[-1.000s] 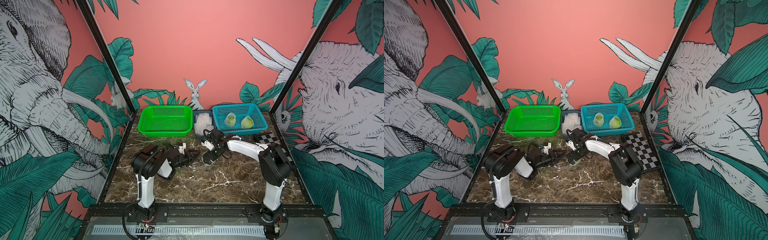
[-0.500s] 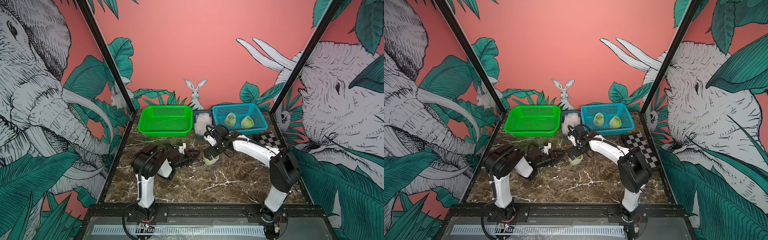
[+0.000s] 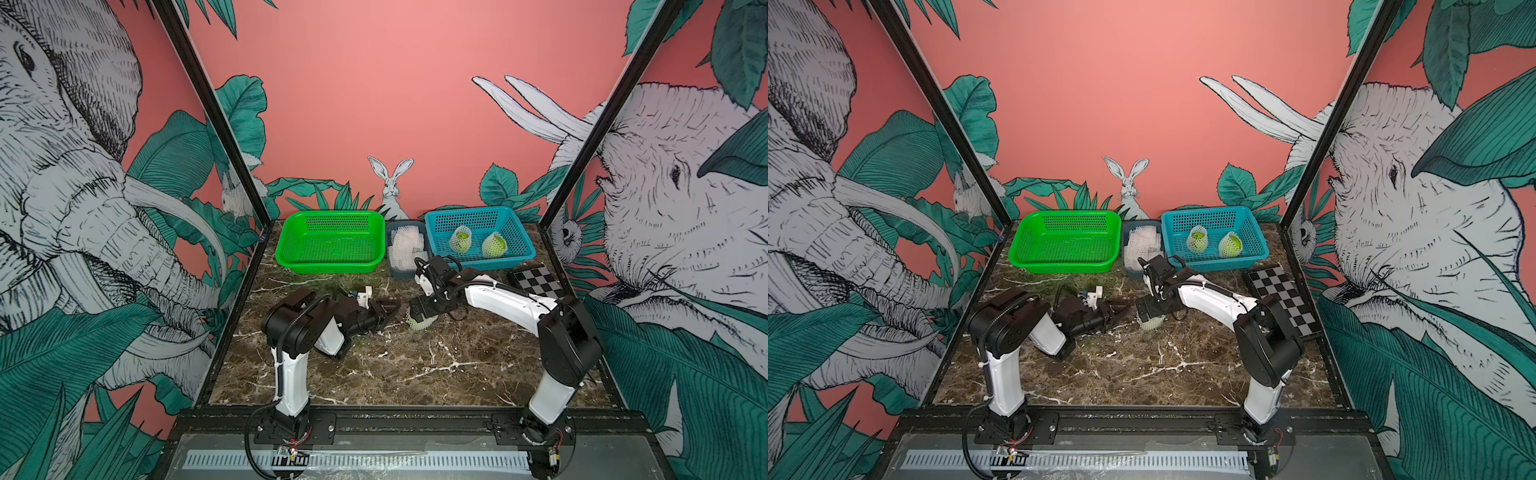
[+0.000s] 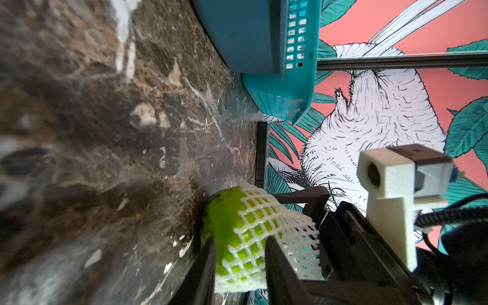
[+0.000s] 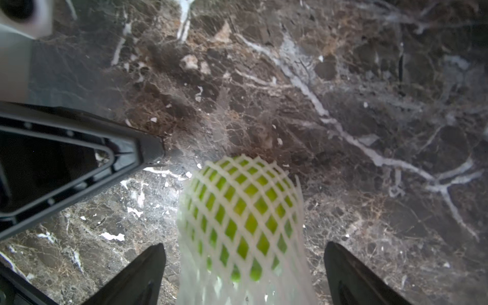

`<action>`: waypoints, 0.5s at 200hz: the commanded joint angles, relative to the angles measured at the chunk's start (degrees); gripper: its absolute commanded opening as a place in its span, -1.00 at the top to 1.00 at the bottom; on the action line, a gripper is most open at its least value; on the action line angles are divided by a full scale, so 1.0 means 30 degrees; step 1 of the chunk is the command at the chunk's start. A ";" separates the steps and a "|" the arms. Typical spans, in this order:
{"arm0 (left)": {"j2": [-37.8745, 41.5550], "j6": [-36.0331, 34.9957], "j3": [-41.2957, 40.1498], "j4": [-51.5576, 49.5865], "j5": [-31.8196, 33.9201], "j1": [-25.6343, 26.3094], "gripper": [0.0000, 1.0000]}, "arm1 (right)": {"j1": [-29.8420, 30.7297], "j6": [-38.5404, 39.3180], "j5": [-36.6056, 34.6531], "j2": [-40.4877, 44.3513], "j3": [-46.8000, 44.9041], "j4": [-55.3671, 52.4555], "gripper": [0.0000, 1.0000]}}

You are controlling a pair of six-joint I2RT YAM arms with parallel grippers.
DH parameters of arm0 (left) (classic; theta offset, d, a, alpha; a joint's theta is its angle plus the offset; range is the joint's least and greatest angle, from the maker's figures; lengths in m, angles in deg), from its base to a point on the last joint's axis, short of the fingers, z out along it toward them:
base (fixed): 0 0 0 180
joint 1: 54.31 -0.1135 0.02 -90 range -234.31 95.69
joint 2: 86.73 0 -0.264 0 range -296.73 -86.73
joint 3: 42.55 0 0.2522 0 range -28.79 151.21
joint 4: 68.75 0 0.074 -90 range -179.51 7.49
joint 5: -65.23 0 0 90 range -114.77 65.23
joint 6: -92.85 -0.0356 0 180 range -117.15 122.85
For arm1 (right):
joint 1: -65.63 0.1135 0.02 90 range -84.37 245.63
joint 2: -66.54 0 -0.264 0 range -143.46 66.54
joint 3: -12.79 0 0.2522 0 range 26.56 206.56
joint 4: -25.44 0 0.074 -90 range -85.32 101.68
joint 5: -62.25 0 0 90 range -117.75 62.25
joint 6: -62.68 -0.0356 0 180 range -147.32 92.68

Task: Sleeve custard apples in foam nets
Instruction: Put on the foam net on the custard apple.

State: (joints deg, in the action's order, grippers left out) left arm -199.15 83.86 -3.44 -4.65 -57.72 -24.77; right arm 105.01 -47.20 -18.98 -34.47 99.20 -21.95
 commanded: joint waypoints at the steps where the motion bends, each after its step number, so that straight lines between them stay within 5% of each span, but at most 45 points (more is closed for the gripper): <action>1: 0.0236 -0.0018 -0.0088 0.0227 -0.0150 -0.0032 0.33 | 0.0117 -0.1010 -0.0120 -0.0083 -0.0073 0.0542 -0.85; 100: -0.0060 -0.0008 -0.0320 0.0438 -0.0109 -0.0032 0.34 | 0.0665 -0.1052 -0.0978 -0.1540 0.0713 0.0484 -0.71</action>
State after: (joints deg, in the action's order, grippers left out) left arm -199.17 83.84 -3.47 -4.65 -57.72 -24.77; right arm 106.25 -49.91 -19.94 -37.73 99.59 -20.27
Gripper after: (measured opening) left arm 0.333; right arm 0.859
